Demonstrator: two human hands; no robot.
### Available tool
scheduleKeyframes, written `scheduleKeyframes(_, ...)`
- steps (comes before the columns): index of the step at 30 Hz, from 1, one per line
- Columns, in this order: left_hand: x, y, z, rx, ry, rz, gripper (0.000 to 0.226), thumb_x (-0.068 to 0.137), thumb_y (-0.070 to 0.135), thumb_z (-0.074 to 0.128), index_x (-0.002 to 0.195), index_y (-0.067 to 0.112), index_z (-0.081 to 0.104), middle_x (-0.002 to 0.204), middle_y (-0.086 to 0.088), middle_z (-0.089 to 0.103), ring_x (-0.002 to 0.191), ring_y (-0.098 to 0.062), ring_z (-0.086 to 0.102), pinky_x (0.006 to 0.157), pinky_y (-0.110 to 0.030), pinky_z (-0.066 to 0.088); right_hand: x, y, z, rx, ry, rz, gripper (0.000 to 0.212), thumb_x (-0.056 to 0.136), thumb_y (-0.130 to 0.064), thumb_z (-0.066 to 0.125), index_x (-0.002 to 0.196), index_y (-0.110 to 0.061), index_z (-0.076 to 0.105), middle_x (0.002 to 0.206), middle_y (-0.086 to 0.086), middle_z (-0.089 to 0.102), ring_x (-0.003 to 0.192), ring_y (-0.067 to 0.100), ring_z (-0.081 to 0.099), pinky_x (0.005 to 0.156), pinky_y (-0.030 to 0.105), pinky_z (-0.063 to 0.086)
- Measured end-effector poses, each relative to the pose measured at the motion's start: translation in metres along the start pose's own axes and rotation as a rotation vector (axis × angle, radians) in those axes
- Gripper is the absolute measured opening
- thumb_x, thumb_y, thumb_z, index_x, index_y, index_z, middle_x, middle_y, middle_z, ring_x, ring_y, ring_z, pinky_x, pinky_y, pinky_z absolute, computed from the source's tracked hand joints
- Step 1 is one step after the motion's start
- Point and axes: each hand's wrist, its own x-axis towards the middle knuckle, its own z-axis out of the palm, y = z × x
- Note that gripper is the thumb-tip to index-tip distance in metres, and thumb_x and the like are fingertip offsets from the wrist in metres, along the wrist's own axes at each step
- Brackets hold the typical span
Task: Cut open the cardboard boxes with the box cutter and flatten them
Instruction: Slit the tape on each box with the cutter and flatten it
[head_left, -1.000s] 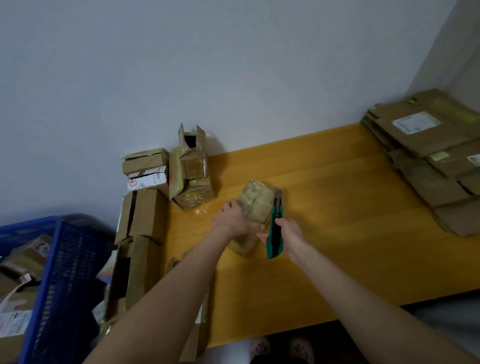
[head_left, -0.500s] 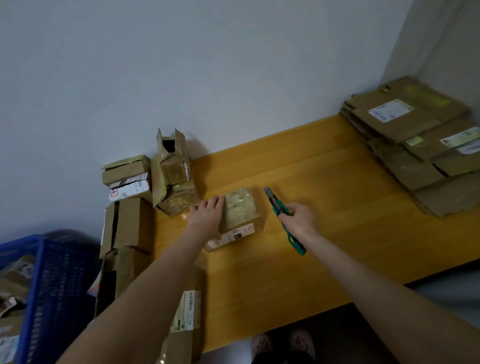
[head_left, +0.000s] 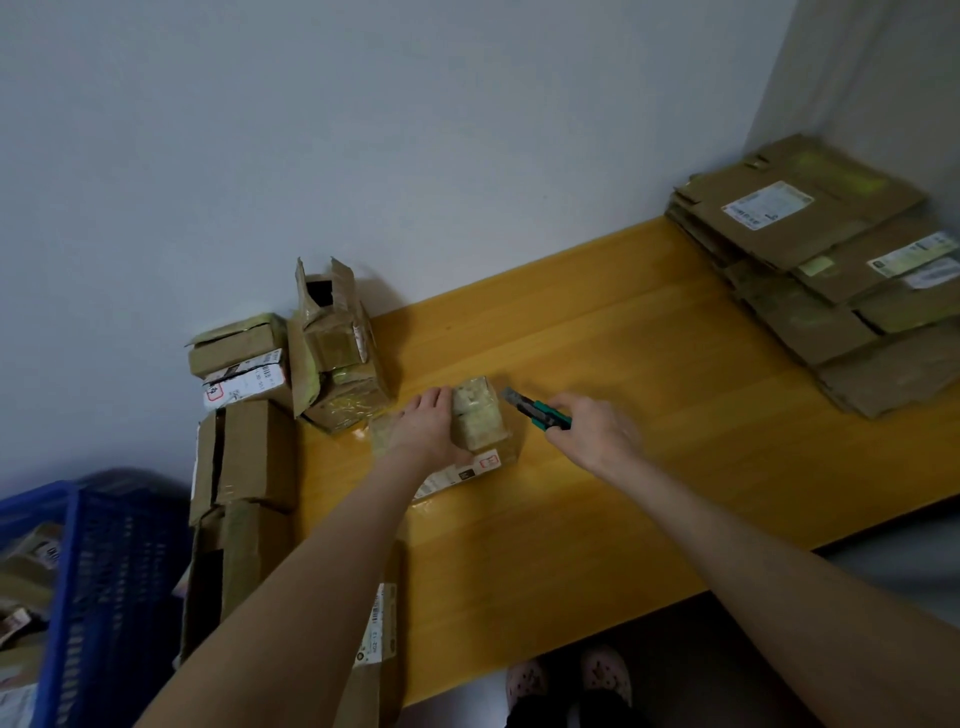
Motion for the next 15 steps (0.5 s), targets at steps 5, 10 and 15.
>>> scheduleKeyframes(5,0.002,-0.001,0.002,-0.018,0.013,-0.007,0.11,0.076,0.046,0.077,0.155,0.016,0.006,0.16,-0.003,0.016,0.146,-0.025,0.017,0.119,-0.041,0.022,0.004,0.01,0.006,0.1,-0.035,-0.084,0.043,0.089,-0.037,0.062,0.131,-0.036,0.054,0.092,-0.003,0.066,0.068,0.017,0.06,0.053,0.028,0.05)
scheduleKeyframes(10,0.002,-0.002,0.002,-0.048,0.021,-0.008,0.106,0.077,0.041,0.077,0.155,0.018,0.009,0.16,-0.001,0.016,0.146,-0.025,0.017,0.117,-0.039,0.022,0.008,0.014,0.011,0.118,-0.085,-0.134,0.046,0.091,-0.04,0.062,0.135,-0.032,0.054,0.11,-0.001,0.07,0.086,0.017,0.067,0.071,0.033,0.058)
scheduleKeyframes(15,0.002,-0.002,0.003,-0.044,0.032,-0.015,0.105,0.078,0.042,0.076,0.155,0.018,0.009,0.161,-0.001,0.015,0.147,-0.025,0.016,0.118,-0.038,0.02,0.014,0.021,0.014,0.201,-0.147,-0.106,0.043,0.095,-0.031,0.058,0.137,-0.034,0.051,0.091,-0.006,0.067,0.075,0.016,0.06,0.061,0.028,0.045)
